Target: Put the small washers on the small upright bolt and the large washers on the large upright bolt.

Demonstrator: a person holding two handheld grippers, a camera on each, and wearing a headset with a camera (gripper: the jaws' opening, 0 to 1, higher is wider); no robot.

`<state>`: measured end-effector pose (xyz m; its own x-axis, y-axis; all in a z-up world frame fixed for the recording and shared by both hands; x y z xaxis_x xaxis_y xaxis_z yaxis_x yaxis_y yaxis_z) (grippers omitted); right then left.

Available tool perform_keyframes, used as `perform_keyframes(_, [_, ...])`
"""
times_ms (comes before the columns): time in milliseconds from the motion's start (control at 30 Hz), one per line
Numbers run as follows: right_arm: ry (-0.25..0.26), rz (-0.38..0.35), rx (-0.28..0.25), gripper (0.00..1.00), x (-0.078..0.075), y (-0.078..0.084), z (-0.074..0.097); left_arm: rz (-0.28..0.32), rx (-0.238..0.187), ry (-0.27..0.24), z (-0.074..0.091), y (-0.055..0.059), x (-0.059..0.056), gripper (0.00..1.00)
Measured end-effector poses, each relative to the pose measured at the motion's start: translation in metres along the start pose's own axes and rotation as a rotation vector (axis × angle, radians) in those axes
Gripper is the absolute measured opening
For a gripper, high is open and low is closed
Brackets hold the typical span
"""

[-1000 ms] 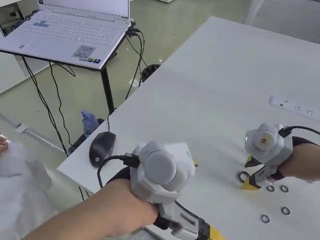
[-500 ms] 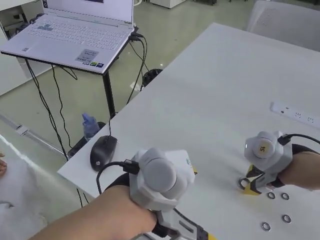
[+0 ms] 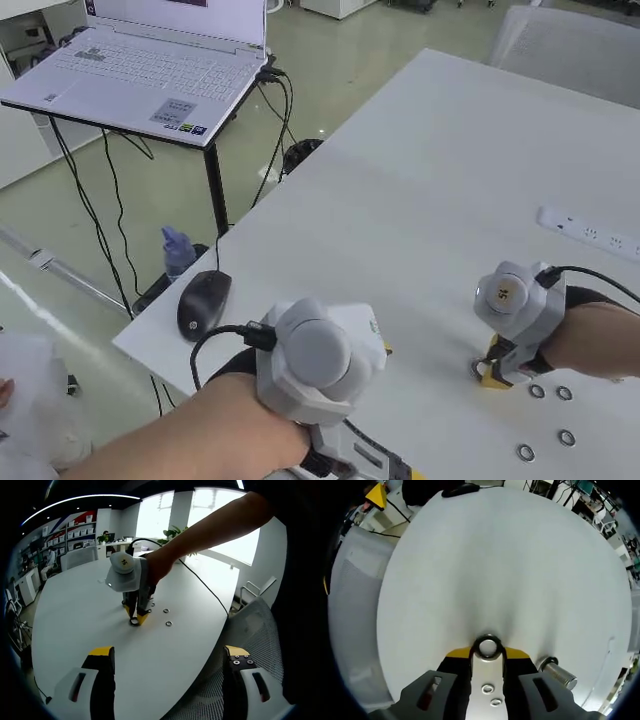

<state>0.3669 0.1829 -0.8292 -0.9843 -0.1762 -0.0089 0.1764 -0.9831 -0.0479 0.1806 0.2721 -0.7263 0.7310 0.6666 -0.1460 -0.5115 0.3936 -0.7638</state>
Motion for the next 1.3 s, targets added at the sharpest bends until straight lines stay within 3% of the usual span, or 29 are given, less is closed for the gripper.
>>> perform_keyframes(867, [-0.007, -0.046, -0.044, 0.22, -0.001, 0.004, 0.002, 0.0, 0.016, -0.001, 0.0, 0.002, -0.002, 0.87])
perform_keyframes(1300, [-0.002, -0.076, -0.061, 0.22, -0.003, 0.014, 0.033, -0.001, -0.008, -0.003, -0.003, -0.001, 0.0, 0.92])
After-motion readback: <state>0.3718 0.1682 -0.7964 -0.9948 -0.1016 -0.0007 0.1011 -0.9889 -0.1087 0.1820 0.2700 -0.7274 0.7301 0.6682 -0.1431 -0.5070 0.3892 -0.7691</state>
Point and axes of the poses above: the centre of the closed fingertips' face, and the gripper's own axes: z roughly backward along the fingers, x roughly to its left, y roughly out of its underside, the point moved 5 cm from there along z, roughly backward along the fingers, and after that the axes turned 5 degrees about x, right-handed, at the moved point
